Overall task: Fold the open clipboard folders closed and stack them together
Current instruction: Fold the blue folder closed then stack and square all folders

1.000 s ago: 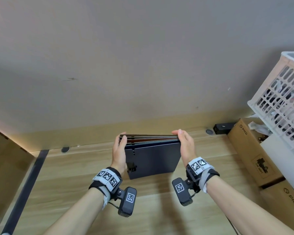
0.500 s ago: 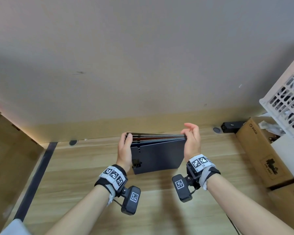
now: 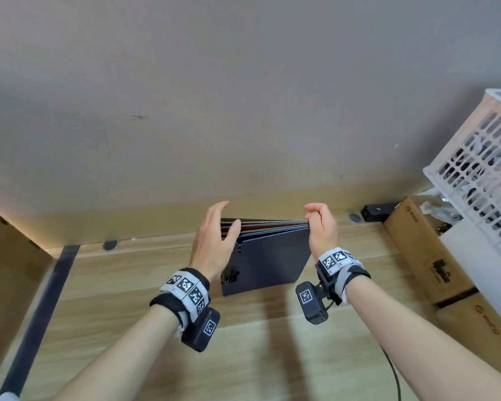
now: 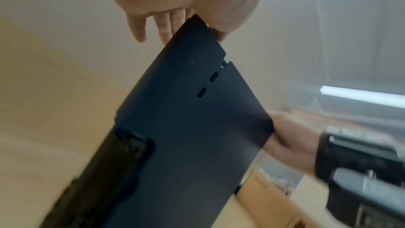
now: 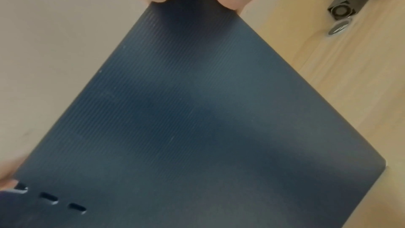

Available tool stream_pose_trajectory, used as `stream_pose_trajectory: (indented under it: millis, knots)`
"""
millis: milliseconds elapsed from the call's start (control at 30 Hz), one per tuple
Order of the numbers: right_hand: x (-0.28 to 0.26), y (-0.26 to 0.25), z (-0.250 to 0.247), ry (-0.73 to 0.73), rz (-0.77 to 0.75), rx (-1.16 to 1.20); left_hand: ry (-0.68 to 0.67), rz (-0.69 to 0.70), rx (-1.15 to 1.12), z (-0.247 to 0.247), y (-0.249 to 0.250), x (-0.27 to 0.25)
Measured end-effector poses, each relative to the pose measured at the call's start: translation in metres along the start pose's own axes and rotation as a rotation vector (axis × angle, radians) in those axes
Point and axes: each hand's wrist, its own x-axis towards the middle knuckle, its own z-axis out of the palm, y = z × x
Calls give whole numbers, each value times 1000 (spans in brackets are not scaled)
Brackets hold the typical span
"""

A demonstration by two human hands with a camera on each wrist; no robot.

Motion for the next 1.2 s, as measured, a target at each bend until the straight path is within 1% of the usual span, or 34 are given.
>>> stream_pose_trajectory:
  millis: [67, 100, 133, 167, 233, 333, 400, 433, 567, 633, 667, 767, 833, 933, 1000, 1100, 1167, 1200]
  knots:
    - [0, -1, 1, 8, 11, -26, -138, 177, 293, -5, 0, 4]
    - [1, -2, 0, 3, 15, -32, -170, 228, 402, -5, -1, 6]
    - [1, -2, -1, -9, 18, -43, -172, 248, 452, -5, -2, 6]
    - [2, -2, -2, -21, 22, -48, -156, 252, 457, -4, -4, 8]
    - [3, -1, -5, -50, 44, -20, -116, 224, 392, -1, -5, 10]
    - [1, 4, -14, -68, 150, 42, -77, 167, 299, 4, -4, 14]
    - [-4, 12, -23, -97, 223, 141, -74, 169, 279, 5, -5, 14]
    - [-8, 18, -28, -130, 231, 174, -74, 174, 275, 5, -5, 15]
    - [-20, 45, -46, -295, 186, 87, -68, 174, 283, 6, -6, 17]
    - [-20, 59, -47, -376, 110, -29, -60, 162, 281, 7, -5, 19]
    - [-18, 65, -46, -393, 91, -97, -58, 155, 281, 7, -4, 20]
    - [-9, 87, -41, -394, 68, -148, -66, 134, 279, 7, -2, 21]
    - [-5, 101, -37, -372, 90, -163, -86, 110, 264, 7, 1, 19]
    - [0, 117, -33, -394, 108, -147, -111, 77, 233, 5, 5, 17]
    - [0, 123, -34, -398, 115, -99, -130, 49, 144, 0, 8, 12]
    - [7, 131, -32, -434, 116, -22, -103, -106, -8, -3, -2, 1]
    - [9, 134, -31, -449, 116, 2, -100, -255, -36, 2, -20, -10]
    - [9, 135, -30, -450, 118, 17, -131, -329, -19, 8, -32, -14]
